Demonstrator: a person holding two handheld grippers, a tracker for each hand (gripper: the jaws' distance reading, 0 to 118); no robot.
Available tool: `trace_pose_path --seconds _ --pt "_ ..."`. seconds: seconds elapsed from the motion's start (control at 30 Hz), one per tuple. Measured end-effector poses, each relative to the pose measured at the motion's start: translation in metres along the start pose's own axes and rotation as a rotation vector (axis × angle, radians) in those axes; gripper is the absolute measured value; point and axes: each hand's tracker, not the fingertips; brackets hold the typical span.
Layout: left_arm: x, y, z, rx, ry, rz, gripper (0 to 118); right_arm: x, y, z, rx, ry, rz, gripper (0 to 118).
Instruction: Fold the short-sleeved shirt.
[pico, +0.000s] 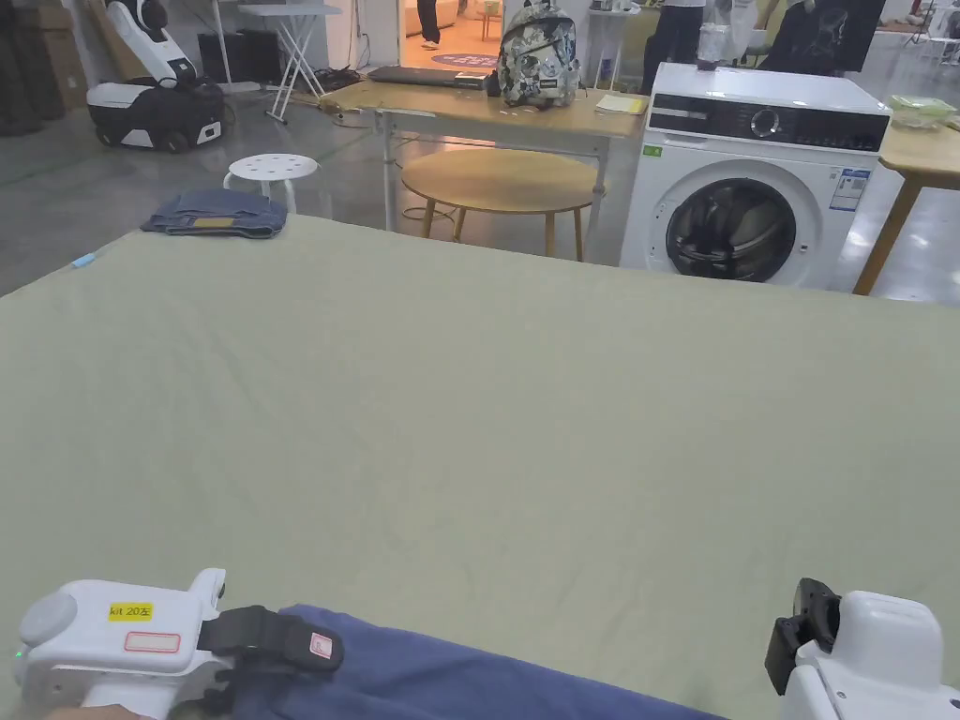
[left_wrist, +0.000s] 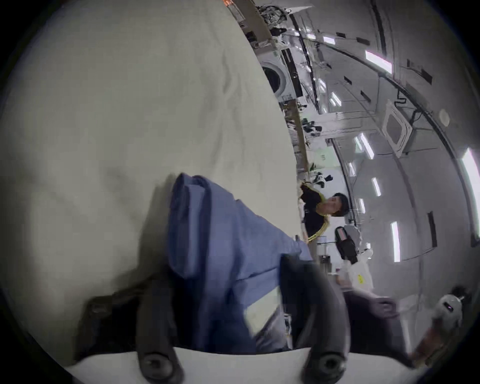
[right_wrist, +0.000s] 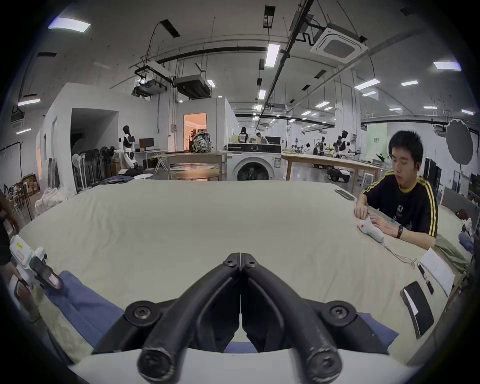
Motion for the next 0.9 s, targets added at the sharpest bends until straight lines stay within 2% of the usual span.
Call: trace_pose_path --seconds 0.03,0.1,0.17,0.33,0.53,0.8,0.9 --pt "0.001 -0.001 -0.005 0.005 0.048 -0.004 6 0.0 0.0 0.0 -0.002 0.0 -0.001 0" --pt "-0.018 0.013 -0.003 0.01 0.18 -0.005 6 0.0 0.0 0.0 -0.005 0.004 -0.001 0" --pt "-0.016 0.01 0.0 0.05 0.1 0.011 6 0.0 0.001 0.0 -0.003 0.004 -0.001 0" --pt "0.011 -0.007 0.002 0.096 0.191 -0.054 4 0.002 0.004 0.001 0.005 0.005 0.001 0" --pt "0.04 -0.008 0.027 0.123 0.191 -0.109 4 0.005 0.007 0.001 0.011 0.009 -0.001 0" --pt "0.079 -0.007 0.076 0.216 0.295 -0.141 3 0.007 0.008 0.003 0.014 0.016 0.0 0" --pt "0.092 -0.006 0.087 0.237 0.403 -0.176 3 0.007 0.008 0.003 0.013 0.018 -0.005 0"
